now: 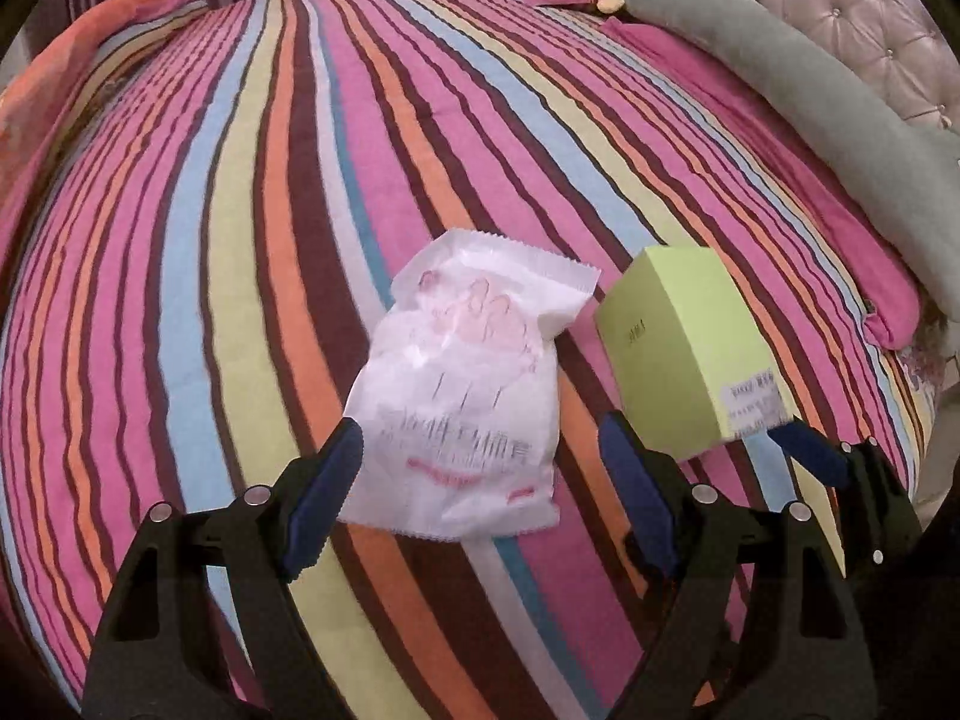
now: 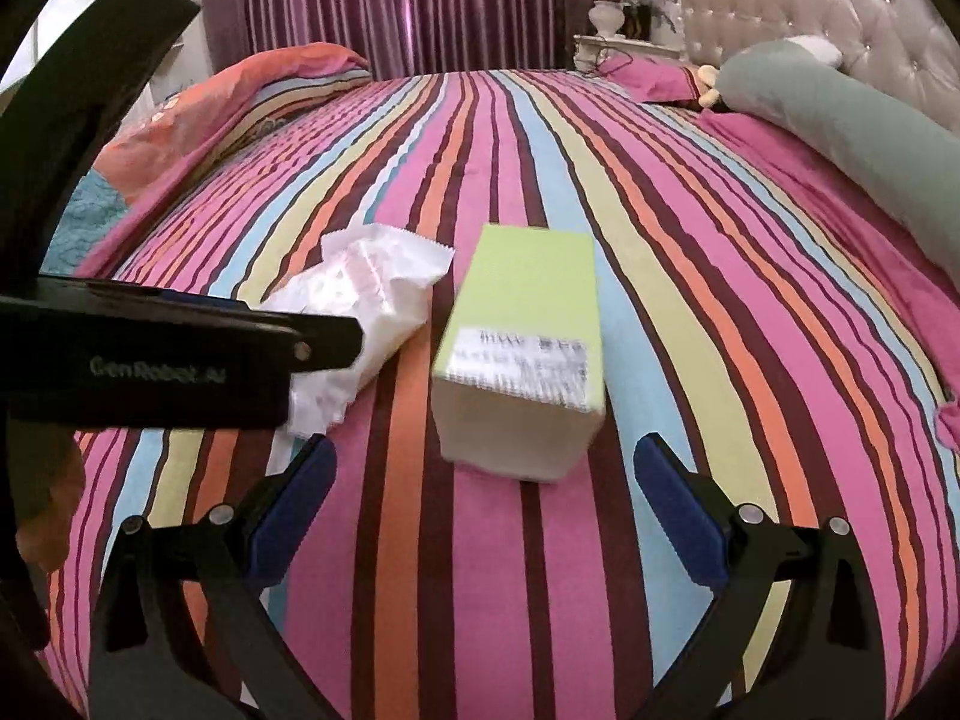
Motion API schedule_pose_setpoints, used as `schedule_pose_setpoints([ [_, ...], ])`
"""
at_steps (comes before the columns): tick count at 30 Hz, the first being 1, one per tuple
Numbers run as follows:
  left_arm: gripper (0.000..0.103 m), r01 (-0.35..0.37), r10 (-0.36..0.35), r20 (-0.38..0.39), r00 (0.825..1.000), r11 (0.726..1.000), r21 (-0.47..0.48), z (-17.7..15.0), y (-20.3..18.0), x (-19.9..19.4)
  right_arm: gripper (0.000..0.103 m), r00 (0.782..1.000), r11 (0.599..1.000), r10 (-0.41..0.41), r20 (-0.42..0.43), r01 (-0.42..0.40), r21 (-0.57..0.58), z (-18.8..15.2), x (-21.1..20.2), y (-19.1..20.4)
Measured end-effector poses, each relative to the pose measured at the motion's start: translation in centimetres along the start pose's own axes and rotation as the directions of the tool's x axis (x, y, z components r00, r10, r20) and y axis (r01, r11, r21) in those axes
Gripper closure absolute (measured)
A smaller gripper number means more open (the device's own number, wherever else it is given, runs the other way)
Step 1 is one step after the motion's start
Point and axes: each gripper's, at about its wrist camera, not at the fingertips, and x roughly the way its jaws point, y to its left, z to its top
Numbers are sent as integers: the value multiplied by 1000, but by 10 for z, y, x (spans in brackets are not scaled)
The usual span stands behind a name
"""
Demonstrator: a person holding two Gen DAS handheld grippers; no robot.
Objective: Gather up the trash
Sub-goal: 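Grasp the white plastic bag with the left tool while the right tool grasps the green box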
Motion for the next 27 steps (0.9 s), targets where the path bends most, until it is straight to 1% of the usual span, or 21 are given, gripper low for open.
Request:
schedule_pose_setpoints([
  [3, 24, 4, -4, -6, 1000, 1000, 26, 6, -3, 4, 8, 1000, 1000, -17, 4, 17, -10, 7, 7, 1],
  [7, 24, -40, 41, -20, 999, 997, 59, 14, -6, 16, 8, 999, 999, -48, -4, 48, -21, 16, 19, 0],
  [11, 24, -81, 84, -38, 996, 994, 75, 17, -6, 27, 9, 999, 999, -45, -22, 45, 8, 19, 27, -9],
  [12, 24, -88, 91, -36, 995, 993, 80, 17, -5, 28, 11, 999, 999, -44, -26, 44, 17, 19, 29, -12],
  [13, 24, -98, 101, -28, 994, 991, 87, 18, -6, 29, 16, 999, 999, -40, -29, 41, 22, 20, 30, -13],
  [14, 24, -104, 106, -22, 994, 990, 91, 18, -7, 29, 31, 999, 999, -26, -37, 27, 30, 20, 32, -16],
  [15, 24, -110, 112, -16, 994, 989, 94, 18, -7, 30, 40, 999, 999, -16, -46, 18, 36, 21, 35, -17],
  [17, 25, -127, 128, -1, 992, 986, 107, 16, -9, 32, 46, 998, 999, 5, -69, -2, 53, 20, 40, -20],
  [19, 33, -138, 138, 10, 990, 985, 106, 14, -11, 32, 54, 998, 999, 7, -69, -4, 43, 18, 39, -21],
  [20, 35, -148, 147, 21, 989, 983, 108, 12, -11, 31, 57, 998, 999, 9, -61, -6, 45, 18, 37, -23],
  [21, 40, -148, 146, 28, 989, 984, 103, 12, -10, 30, 57, 998, 999, 14, -60, -11, 49, 17, 35, -24],
  [22, 42, -145, 143, 35, 989, 985, 91, 10, -9, 29, 57, 998, 998, 20, -56, -17, 58, 16, 33, -26],
  [24, 43, -141, 138, 45, 989, 988, 64, 7, -7, 26, 57, 999, 996, 30, -44, -26, 90, 14, 26, -33],
  [27, 44, -119, 119, 59, 991, 993, -1, 2, -1, 18, 57, 998, 991, 47, -42, -42, 123, 10, 18, -41],
])
